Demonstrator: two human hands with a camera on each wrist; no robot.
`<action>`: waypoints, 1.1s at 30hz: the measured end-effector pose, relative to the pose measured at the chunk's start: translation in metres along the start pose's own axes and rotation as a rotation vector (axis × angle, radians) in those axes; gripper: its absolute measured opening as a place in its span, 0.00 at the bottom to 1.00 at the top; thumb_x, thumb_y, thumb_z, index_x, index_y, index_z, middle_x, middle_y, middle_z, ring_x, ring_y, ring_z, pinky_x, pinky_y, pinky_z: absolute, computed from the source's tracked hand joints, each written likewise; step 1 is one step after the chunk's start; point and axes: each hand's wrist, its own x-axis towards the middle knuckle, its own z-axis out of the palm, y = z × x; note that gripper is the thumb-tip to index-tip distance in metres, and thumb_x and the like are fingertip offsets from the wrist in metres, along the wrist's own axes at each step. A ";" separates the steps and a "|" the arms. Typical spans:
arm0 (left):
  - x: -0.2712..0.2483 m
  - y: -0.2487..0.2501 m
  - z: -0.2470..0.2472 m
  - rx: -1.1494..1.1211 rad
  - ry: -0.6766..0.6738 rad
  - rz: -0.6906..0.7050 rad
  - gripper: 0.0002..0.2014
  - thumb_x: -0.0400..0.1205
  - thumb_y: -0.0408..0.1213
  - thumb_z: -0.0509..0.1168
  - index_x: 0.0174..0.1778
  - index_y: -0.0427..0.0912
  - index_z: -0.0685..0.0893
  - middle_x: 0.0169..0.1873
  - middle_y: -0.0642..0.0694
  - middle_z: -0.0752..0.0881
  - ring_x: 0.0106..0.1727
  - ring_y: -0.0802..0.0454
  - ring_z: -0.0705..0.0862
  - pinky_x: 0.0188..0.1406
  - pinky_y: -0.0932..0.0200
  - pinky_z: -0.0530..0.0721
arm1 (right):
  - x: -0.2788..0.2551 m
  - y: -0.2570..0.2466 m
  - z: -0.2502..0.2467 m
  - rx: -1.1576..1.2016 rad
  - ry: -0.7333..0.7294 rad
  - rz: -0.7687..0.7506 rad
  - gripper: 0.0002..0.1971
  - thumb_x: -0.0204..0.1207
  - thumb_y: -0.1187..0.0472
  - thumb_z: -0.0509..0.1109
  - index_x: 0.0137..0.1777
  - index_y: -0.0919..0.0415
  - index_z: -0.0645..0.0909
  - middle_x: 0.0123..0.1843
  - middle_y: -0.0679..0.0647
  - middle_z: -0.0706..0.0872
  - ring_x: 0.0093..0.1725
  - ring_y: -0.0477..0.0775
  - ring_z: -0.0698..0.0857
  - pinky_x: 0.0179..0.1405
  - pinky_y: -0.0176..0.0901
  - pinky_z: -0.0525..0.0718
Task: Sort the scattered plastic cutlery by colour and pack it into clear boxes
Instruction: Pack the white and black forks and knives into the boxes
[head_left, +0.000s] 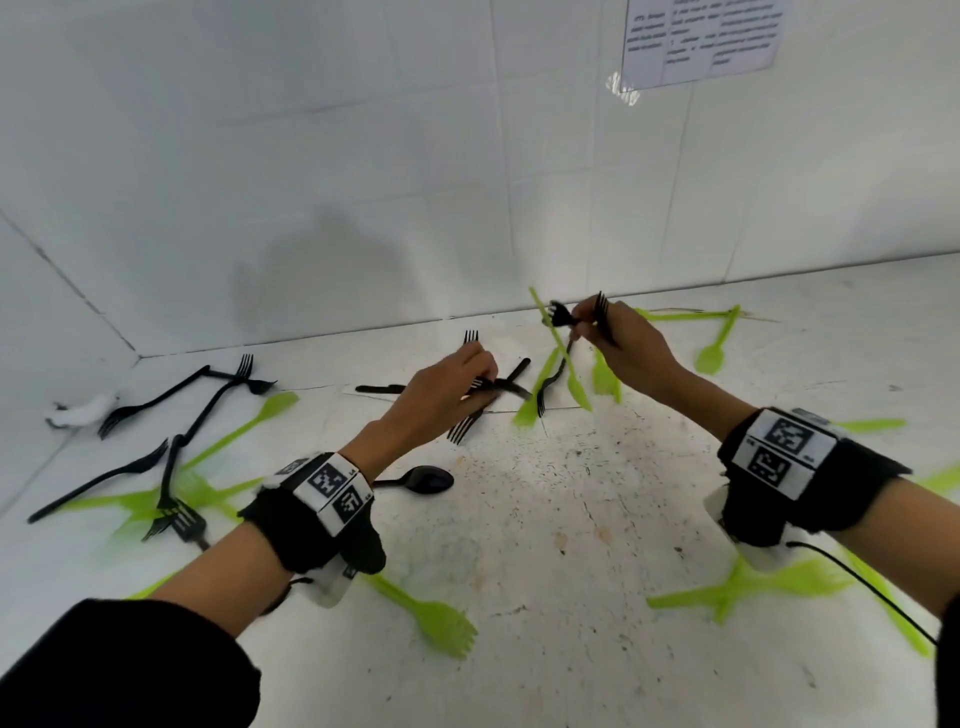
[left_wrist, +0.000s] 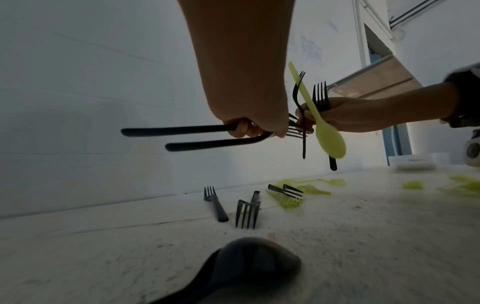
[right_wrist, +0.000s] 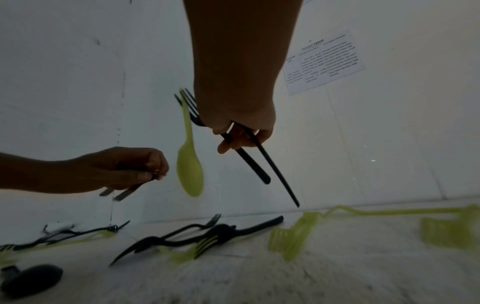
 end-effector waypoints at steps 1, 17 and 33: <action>0.002 -0.001 -0.001 -0.007 0.035 -0.029 0.05 0.81 0.35 0.66 0.49 0.40 0.77 0.47 0.52 0.77 0.39 0.55 0.76 0.32 0.62 0.74 | 0.003 -0.005 0.000 0.012 0.015 -0.003 0.09 0.84 0.64 0.58 0.60 0.64 0.77 0.41 0.40 0.81 0.44 0.47 0.74 0.38 0.42 0.65; 0.024 -0.013 -0.013 -0.404 0.074 -0.341 0.13 0.80 0.21 0.55 0.46 0.39 0.83 0.36 0.52 0.77 0.35 0.61 0.74 0.36 0.75 0.71 | 0.030 0.025 0.016 -0.312 -0.210 0.105 0.12 0.81 0.55 0.64 0.56 0.63 0.74 0.38 0.53 0.78 0.40 0.58 0.77 0.29 0.45 0.65; -0.002 -0.035 0.023 0.013 -0.364 -0.415 0.17 0.72 0.36 0.74 0.55 0.36 0.82 0.50 0.40 0.85 0.49 0.43 0.83 0.46 0.52 0.80 | 0.030 0.026 0.046 -0.368 -0.259 -0.078 0.13 0.78 0.53 0.67 0.57 0.60 0.80 0.54 0.54 0.80 0.51 0.58 0.82 0.39 0.48 0.77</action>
